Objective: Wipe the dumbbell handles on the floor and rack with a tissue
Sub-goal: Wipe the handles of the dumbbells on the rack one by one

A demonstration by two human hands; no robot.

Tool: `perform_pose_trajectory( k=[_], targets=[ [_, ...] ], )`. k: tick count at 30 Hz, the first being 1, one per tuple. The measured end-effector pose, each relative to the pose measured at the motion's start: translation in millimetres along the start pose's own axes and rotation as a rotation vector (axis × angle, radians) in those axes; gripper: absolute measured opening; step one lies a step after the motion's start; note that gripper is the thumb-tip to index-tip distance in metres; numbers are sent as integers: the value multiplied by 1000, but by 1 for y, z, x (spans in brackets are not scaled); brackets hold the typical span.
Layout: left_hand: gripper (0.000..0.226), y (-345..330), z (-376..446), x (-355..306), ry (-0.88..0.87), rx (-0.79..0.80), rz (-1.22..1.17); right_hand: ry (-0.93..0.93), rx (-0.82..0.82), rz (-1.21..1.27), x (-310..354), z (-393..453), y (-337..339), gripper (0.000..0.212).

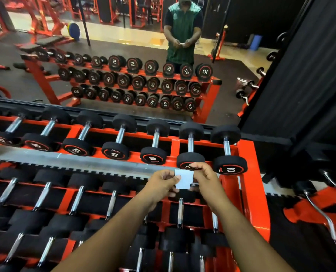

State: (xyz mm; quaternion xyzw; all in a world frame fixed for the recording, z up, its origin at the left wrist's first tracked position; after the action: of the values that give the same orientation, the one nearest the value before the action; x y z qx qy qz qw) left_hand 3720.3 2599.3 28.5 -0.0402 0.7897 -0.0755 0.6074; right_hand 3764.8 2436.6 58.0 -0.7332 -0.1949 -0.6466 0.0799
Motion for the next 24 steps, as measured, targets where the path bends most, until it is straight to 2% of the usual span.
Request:
perform_pose_trajectory(
  k=[2, 5, 8, 13, 19, 24],
  targets=[
    [11, 2, 4, 4, -33, -27, 112, -112, 33, 106, -1, -2, -2, 16],
    [16, 2, 11, 9, -80, -51, 249, -91, 150, -8, -6, -3, -3, 16],
    [24, -6, 19, 11, -92, -84, 201, -50, 149, -66, -15, 3, 5, 11],
    [15, -33, 33, 12, -104, -140, 165, -56, 209, -103, -29, 15, 35, 13],
    [9, -62, 59, 13, -128, -137, 488, -36, 272, -113, -37, 37, 84, 18],
    [29, -93, 80, 10, -96, -197, 283, -3, 189, 24, -45, 52, 110, 11]
  ],
)
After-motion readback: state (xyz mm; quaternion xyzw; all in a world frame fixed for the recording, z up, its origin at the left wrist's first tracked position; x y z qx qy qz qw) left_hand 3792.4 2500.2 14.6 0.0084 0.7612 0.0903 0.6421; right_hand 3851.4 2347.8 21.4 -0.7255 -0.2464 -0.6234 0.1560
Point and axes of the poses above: each hand's wrist, its own z-axis towards the middle knuckle, its own y-axis out of the back of the hand, x = y × z, the point moved 2 cm from there along z, towards the middle knuckle, and after that the axes turned 8 degrees about x, right-handed, at the moved point
